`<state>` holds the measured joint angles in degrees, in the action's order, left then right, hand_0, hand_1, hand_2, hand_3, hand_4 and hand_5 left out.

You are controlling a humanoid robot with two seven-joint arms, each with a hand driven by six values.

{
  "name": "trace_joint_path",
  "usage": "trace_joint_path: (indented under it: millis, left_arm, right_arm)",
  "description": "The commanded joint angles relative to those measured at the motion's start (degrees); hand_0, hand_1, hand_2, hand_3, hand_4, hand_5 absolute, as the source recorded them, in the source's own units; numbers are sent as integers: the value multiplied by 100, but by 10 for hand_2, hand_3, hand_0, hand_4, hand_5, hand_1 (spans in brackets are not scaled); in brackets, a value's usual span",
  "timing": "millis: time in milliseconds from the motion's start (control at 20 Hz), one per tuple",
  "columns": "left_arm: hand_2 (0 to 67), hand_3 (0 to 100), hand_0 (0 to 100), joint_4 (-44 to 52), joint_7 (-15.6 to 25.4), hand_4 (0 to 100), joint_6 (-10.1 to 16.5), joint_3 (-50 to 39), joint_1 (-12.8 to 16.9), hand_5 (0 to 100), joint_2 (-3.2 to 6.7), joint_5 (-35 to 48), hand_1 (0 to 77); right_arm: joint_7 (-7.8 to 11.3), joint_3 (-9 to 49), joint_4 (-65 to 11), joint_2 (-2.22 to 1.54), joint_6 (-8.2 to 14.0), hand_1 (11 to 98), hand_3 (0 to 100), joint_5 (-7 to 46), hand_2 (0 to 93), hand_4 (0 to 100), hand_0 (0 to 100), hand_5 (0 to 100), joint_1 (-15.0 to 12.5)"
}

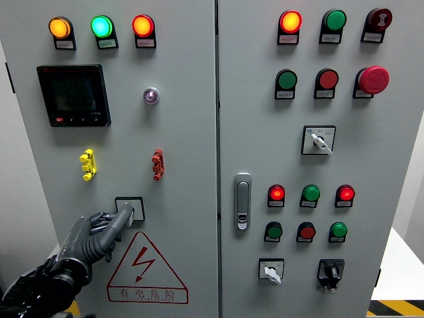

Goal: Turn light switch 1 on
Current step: 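Twist the switch knob clockwise with the left hand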

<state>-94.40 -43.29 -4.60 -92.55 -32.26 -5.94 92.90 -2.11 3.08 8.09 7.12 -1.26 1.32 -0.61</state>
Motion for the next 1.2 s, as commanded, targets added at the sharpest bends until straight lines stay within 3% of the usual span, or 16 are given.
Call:
trace_joint_path:
  millis: [0,1150]
  left_arm:
    - [512,896,267,0,-31,1000,12,8,0,1000,5,0,451]
    - [516,906,287,44,-48,1000,74,8,-88,1000,14,0,447]
  right_arm:
    - [0,0,0,0,2,200,198,0,0,194,0,103,0]
    - [0,0,0,0,-6,201,198,0,0,194,0,104,0]
